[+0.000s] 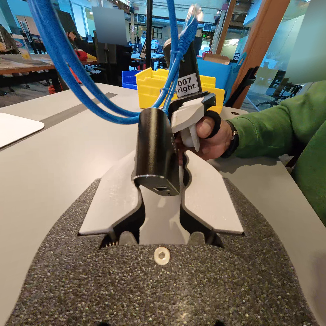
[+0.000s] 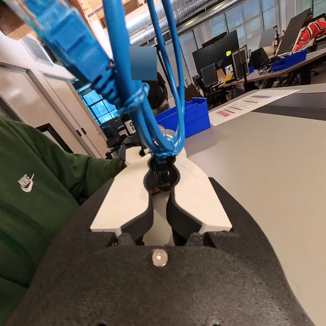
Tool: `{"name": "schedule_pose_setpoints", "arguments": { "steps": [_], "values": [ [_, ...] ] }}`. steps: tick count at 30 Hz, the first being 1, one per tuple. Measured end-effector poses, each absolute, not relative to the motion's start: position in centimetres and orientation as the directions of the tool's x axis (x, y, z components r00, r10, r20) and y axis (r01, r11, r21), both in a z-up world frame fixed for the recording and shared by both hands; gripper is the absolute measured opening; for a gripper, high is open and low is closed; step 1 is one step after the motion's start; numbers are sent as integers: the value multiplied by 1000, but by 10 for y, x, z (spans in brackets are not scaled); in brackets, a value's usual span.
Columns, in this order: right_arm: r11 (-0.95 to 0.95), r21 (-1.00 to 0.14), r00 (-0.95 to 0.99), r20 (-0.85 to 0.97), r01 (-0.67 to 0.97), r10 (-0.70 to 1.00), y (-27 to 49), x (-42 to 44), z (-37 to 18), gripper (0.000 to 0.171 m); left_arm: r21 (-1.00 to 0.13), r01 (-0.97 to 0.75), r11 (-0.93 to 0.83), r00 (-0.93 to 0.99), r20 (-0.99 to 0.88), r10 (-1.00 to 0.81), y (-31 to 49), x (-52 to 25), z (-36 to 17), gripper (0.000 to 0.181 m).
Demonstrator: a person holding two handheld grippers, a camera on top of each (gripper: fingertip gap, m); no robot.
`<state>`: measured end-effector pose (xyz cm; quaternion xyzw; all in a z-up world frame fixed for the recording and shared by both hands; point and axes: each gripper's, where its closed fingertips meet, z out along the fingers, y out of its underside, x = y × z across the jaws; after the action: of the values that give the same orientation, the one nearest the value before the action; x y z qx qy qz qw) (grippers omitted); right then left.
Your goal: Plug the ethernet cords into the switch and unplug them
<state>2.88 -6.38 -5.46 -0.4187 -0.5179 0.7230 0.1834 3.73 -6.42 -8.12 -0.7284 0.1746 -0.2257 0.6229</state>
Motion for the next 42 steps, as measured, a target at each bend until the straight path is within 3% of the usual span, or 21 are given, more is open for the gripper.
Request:
{"name": "schedule_pose_setpoints", "arguments": {
  "steps": [6, 17, 23, 24, 27, 31, 34, 37, 42],
  "values": [
    [-406, -899, -615, -416, 165, 670, -71, 31, -53, 14, -954, 259, -150, 741, 296, -603, -70, 41, -64, 29],
    [-329, -910, -715, -404, 252, 570, -89, 43, -50, 12, -999, -8, -43, 742, 23, -670, -87, 49, -63, 29],
    [-203, -956, -576, -291, 214, 764, -66, 30, -71, 15, -994, -11, -112, 846, 51, -530, -69, 29, -74, 28],
    [-182, -958, -535, -277, 224, 798, -58, 29, -78, 9, -993, 9, -115, 848, 68, -525, -69, 25, -73, 28],
    [-127, -941, -523, -283, 314, 804, -44, 34, -92, 16, -990, 56, -132, 878, 112, -466, -68, 5, -67, 28],
    [75, -895, -568, -212, 440, 795, -49, 55, -115, 9, -982, 97, -161, 902, 155, -402, -68, -16, -68, 28],
    [136, -939, -600, -85, 314, 796, -68, 52, -94, 8, -974, 159, -160, 886, 213, -413, -68, -19, -67, 28],
    [143, -974, -511, 33, 177, 859, -75, 37, -74, 20, -968, 169, -183, 870, 234, -435, -67, -13, -70, 29],
    [229, -965, -460, 148, 126, 876, -77, 32, -66, 24, -964, 100, -247, 848, 213, -486, -67, 4, -84, 28]
  ]
}}
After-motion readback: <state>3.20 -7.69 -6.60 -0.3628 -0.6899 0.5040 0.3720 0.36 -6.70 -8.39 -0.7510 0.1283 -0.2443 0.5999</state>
